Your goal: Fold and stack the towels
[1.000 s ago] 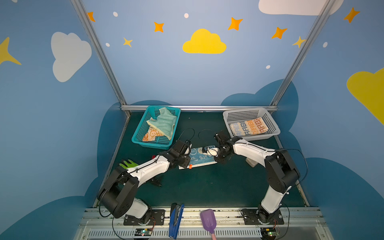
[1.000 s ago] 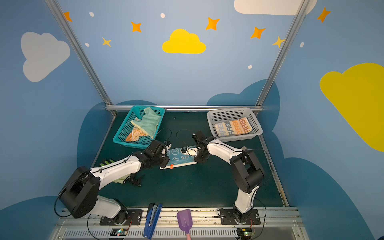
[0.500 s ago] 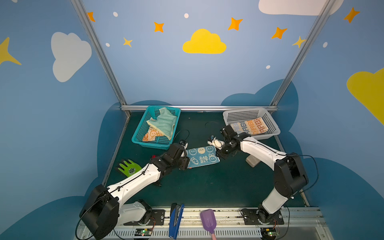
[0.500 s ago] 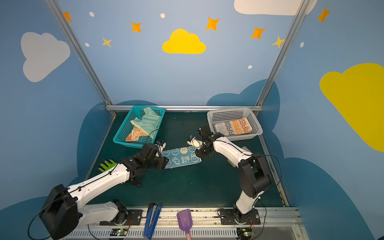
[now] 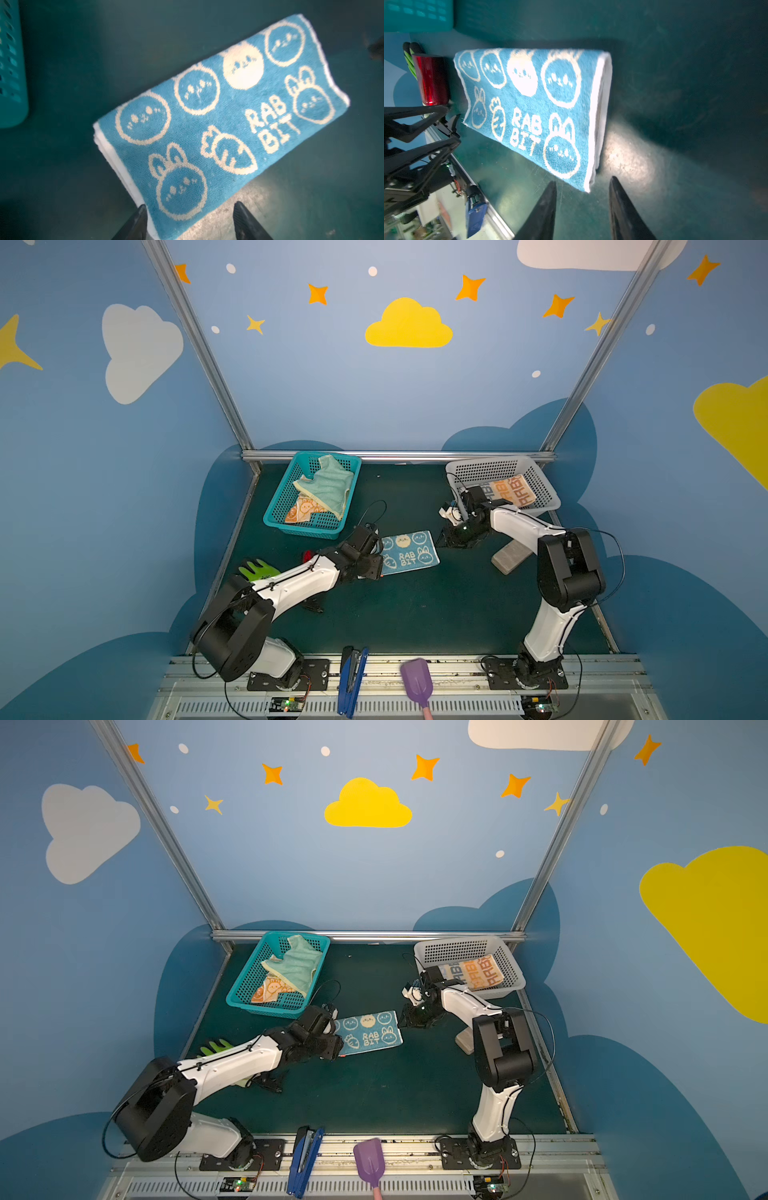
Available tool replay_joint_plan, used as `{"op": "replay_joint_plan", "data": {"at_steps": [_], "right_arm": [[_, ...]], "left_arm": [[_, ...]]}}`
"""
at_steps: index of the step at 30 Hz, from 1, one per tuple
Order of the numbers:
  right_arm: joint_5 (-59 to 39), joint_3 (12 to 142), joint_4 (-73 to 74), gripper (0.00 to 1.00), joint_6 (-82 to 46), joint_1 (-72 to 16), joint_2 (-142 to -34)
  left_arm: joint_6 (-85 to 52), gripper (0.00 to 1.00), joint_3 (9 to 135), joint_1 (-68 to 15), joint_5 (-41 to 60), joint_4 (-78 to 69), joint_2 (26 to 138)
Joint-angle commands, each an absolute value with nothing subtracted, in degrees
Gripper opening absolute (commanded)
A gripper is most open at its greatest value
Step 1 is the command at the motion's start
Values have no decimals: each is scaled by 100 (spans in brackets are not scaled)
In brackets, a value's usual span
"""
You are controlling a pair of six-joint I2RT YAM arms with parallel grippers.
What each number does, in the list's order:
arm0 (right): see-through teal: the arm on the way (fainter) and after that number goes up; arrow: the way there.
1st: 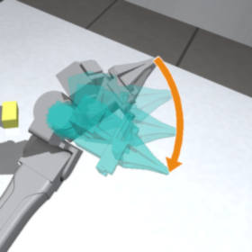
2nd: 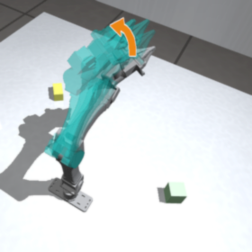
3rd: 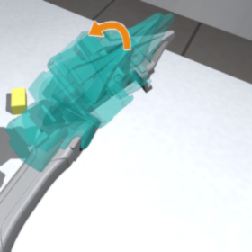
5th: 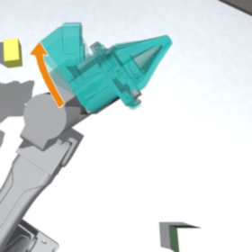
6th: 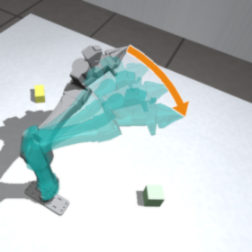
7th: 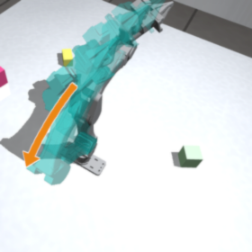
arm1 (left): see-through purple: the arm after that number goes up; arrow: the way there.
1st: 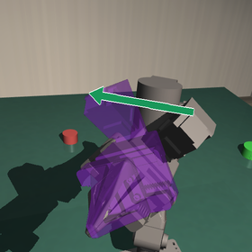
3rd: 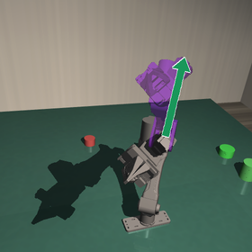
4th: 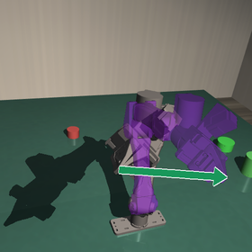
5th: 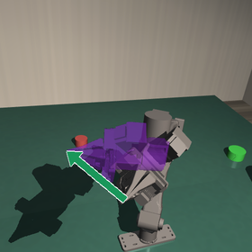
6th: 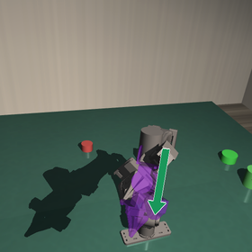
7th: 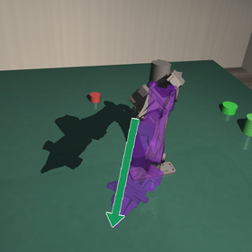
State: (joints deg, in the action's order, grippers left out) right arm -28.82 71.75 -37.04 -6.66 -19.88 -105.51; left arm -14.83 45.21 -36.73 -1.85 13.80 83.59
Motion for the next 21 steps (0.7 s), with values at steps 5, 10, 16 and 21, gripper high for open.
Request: {"op": "replay_joint_plan", "data": {"at_steps": [5, 10, 16, 21], "right_arm": [[-2372, 7125, -3502, 46, -1169, -2230, -10714], [-2020, 7305, -3622, 48, -1265, -2427, -11063], [-2092, 7289, -3420, 48, -1514, -2555, -11350], [-2212, 7323, -3258, 48, -1645, -2697, -11574]], "left_arm": [[-1895, 71, 4297, -3551, -302, 1055, 8899], [-1969, 72, 4214, -3471, -154, 1007, 9140], [-1969, 72, 4062, -3450, -62, 940, 9168], [-1959, 72, 3982, -3436, -1, 883, 9157]]}}
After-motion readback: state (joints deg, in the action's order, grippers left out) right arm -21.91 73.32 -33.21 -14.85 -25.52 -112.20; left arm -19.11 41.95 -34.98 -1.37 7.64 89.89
